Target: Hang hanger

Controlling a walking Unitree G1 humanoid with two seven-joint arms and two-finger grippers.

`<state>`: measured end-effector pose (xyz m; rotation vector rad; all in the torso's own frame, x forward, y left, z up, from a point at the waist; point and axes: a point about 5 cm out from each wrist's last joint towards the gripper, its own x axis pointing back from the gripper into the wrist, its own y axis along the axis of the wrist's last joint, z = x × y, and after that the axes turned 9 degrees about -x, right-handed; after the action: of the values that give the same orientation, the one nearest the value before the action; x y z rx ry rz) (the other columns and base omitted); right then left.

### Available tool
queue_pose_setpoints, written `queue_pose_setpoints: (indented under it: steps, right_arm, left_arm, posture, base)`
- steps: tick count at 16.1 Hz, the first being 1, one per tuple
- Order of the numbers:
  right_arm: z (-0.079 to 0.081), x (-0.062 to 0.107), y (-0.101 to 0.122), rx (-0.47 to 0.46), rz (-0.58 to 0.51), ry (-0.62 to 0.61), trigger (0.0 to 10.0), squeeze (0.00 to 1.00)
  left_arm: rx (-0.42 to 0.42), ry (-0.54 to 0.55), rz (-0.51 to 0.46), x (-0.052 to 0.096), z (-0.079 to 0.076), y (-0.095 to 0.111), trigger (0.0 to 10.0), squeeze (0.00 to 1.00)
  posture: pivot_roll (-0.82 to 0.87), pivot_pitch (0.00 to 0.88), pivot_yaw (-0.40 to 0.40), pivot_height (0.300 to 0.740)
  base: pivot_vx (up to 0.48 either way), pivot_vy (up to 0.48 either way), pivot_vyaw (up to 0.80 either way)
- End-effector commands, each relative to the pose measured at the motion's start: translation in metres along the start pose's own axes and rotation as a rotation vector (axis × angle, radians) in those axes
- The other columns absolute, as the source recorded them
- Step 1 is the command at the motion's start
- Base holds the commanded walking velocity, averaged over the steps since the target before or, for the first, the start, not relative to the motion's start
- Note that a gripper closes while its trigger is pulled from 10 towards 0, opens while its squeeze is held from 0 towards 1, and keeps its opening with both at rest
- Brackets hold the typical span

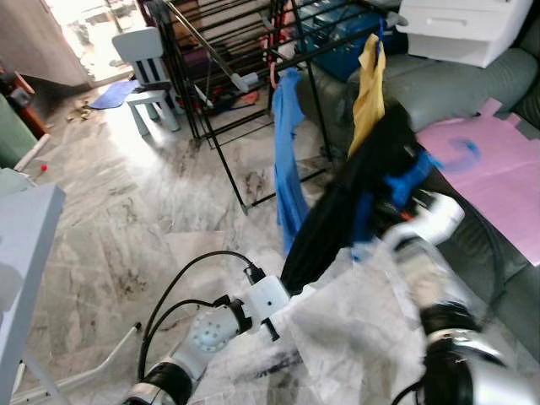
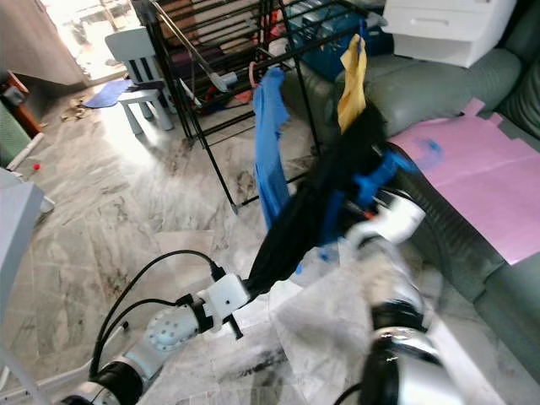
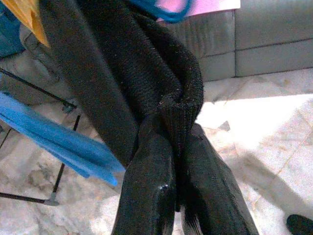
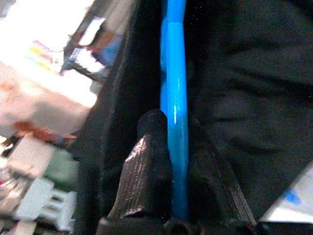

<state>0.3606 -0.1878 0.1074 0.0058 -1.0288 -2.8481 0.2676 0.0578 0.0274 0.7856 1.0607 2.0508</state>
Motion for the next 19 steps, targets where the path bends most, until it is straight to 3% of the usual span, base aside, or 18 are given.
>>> queue_pose_setpoints:
  steps: [1, 2, 3, 5, 7, 11, 13, 15, 19]
  right_arm:
    - [0.024, -0.006, 0.020, 0.059, -0.086, 0.101, 10.0, 0.00]
    - [0.030, -0.005, 0.010, 0.069, -0.026, 0.133, 10.0, 0.00]
    - [0.026, 0.006, -0.029, 0.276, 0.225, 0.182, 10.0, 0.00]
    - [0.015, 0.018, -0.051, 0.384, 0.371, 0.185, 10.0, 0.00]
    - [-0.024, 0.052, -0.081, 0.439, 0.590, 0.098, 10.0, 0.00]
    - [-0.087, 0.094, -0.094, 0.382, 0.693, -0.181, 10.0, 0.00]
    - [-0.114, 0.122, -0.100, 0.318, 0.717, -0.325, 10.0, 0.00]
    - [-0.120, 0.136, -0.110, 0.319, 0.772, -0.331, 10.0, 0.00]
    - [-0.120, 0.136, -0.110, 0.319, 0.772, -0.331, 10.0, 0.00]
  left_arm:
    - [-0.007, -0.059, 0.061, 0.005, -0.010, -0.010, 10.0, 0.00]
    - [-0.023, -0.038, 0.060, -0.001, -0.008, -0.006, 10.0, 0.00]
    - [-0.041, 0.053, 0.058, -0.009, 0.003, 0.001, 10.0, 0.00]
    - [-0.041, 0.116, 0.058, -0.011, 0.011, 0.003, 10.0, 0.00]
    - [-0.008, 0.282, 0.084, -0.010, 0.038, 0.004, 10.0, 0.00]
    - [-0.006, 0.460, 0.066, -0.003, 0.070, 0.009, 10.0, 0.00]
    - [-0.064, 0.531, 0.076, 0.002, 0.085, 0.010, 10.0, 0.00]
    - [-0.074, 0.561, 0.086, 0.005, 0.092, 0.010, 10.0, 0.00]
    - [-0.074, 0.561, 0.086, 0.005, 0.092, 0.010, 10.0, 0.00]
  posture:
    - [-0.21, 0.012, 0.168, 0.740]
    - [-0.21, 0.012, 0.169, 0.740]
    - [-0.21, 0.011, 0.169, 0.740]
    - [-0.21, 0.012, 0.168, 0.740]
    - [-0.22, 0.014, 0.168, 0.740]
    - [-0.22, 0.016, 0.175, 0.740]
    - [-0.21, 0.020, 0.183, 0.740]
    - [-0.20, 0.023, 0.188, 0.740]
    - [-0.20, 0.023, 0.188, 0.740]
  base:
    - [0.000, 0.000, 0.00]
    - [0.000, 0.000, 0.00]
    - [0.000, 0.000, 0.00]
    - [0.000, 0.000, 0.00]
    - [0.000, 0.000, 0.00]
    - [0.000, 0.000, 0.00]
    - [0.000, 0.000, 0.00]
    - [0.000, 0.000, 0.00]
    - [0.000, 0.000, 0.00]
